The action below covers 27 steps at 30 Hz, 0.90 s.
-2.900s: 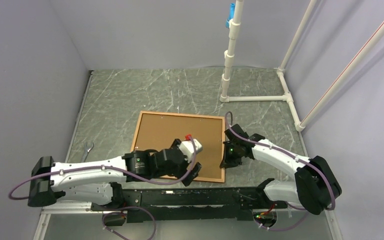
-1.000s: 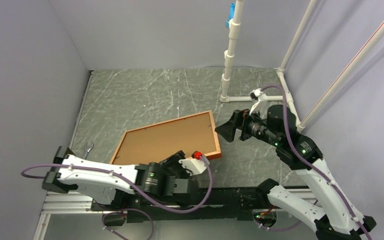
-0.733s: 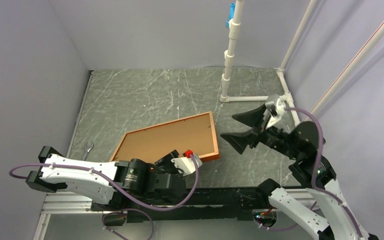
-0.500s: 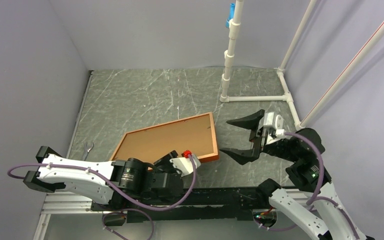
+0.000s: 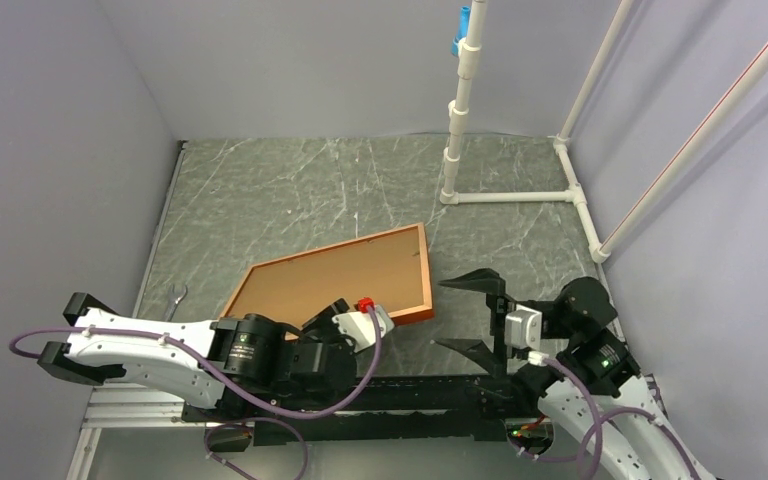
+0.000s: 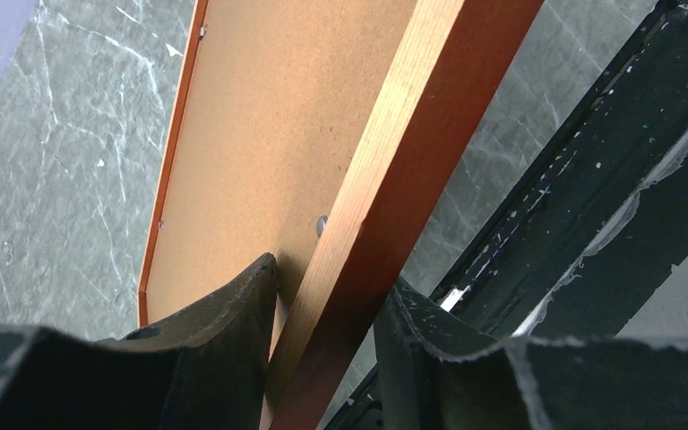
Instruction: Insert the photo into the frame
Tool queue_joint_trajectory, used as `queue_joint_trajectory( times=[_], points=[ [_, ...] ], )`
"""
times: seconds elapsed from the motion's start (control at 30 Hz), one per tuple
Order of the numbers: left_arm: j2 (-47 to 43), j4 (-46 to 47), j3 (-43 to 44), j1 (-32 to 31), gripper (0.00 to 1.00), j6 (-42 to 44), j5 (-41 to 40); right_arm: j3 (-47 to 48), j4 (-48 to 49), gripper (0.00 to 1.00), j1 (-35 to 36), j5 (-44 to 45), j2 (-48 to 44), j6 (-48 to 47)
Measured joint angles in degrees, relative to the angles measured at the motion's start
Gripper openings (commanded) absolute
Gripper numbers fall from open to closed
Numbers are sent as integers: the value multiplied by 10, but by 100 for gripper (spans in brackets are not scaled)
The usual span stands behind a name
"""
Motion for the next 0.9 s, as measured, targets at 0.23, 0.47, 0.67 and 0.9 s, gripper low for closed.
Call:
queue_joint_trajectory(
  times=[0.23, 0.47, 0.67, 0.9],
  points=[
    [-1, -1, 0, 0, 45, 0, 5, -42, 7, 94, 0, -31, 35, -59],
    [9, 0, 0, 0, 44, 2, 8, -42, 25, 79, 2, -57, 119, -99],
    [13, 0, 0, 0, 44, 4, 12, -40, 27, 62, 10, -86, 156, -125],
    [13, 0, 0, 0, 44, 8, 15, -30, 39, 33, 36, -102, 171, -132]
  ],
)
